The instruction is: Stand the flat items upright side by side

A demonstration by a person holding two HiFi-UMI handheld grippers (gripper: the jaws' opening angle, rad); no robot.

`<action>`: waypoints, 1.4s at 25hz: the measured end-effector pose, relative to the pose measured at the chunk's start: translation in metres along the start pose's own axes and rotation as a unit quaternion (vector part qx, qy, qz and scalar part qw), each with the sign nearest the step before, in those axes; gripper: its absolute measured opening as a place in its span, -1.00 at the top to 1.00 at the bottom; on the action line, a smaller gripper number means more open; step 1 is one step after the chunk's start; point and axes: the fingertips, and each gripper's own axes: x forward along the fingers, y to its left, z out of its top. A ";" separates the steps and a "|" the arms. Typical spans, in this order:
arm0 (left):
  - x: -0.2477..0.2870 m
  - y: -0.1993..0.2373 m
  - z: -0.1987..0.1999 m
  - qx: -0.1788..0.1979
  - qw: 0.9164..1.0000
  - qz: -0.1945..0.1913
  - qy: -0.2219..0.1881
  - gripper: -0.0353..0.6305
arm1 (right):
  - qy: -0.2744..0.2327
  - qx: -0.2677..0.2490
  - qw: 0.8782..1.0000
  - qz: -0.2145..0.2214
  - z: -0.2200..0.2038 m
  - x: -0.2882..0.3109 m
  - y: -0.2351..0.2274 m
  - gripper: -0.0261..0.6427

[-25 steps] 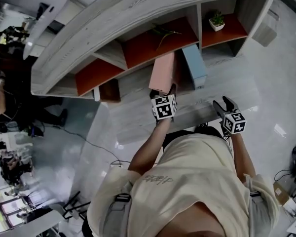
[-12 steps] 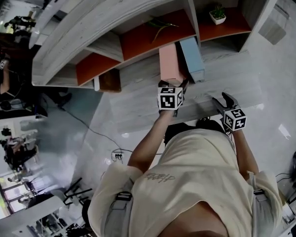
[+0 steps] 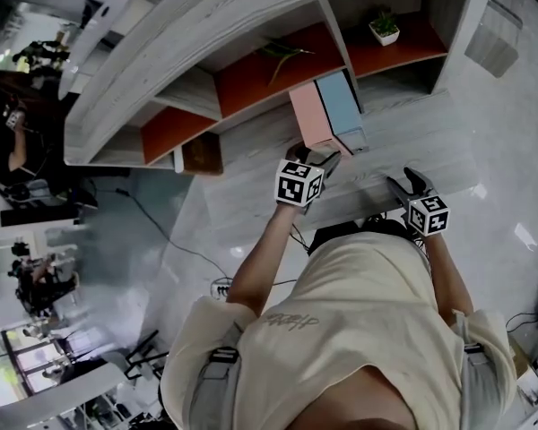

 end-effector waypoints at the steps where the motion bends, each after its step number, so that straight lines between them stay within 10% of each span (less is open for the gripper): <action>1: 0.001 0.001 0.000 -0.002 1.000 0.000 0.000 -0.08 | -0.003 0.002 1.000 -0.001 0.001 0.000 0.000 0.17; 23: -0.041 -0.017 0.000 -0.046 0.994 -0.063 -0.071 -0.03 | -0.050 -0.041 0.997 0.033 0.083 -0.001 0.043 0.17; 31: -0.083 -0.006 0.019 -0.076 0.985 -0.070 -0.135 0.35 | -0.078 -0.080 0.994 0.013 0.135 -0.020 0.076 0.20; 35: -0.108 0.000 0.039 -0.062 0.981 -0.053 -0.174 0.76 | -0.095 -0.111 0.989 0.013 0.165 -0.036 0.096 0.56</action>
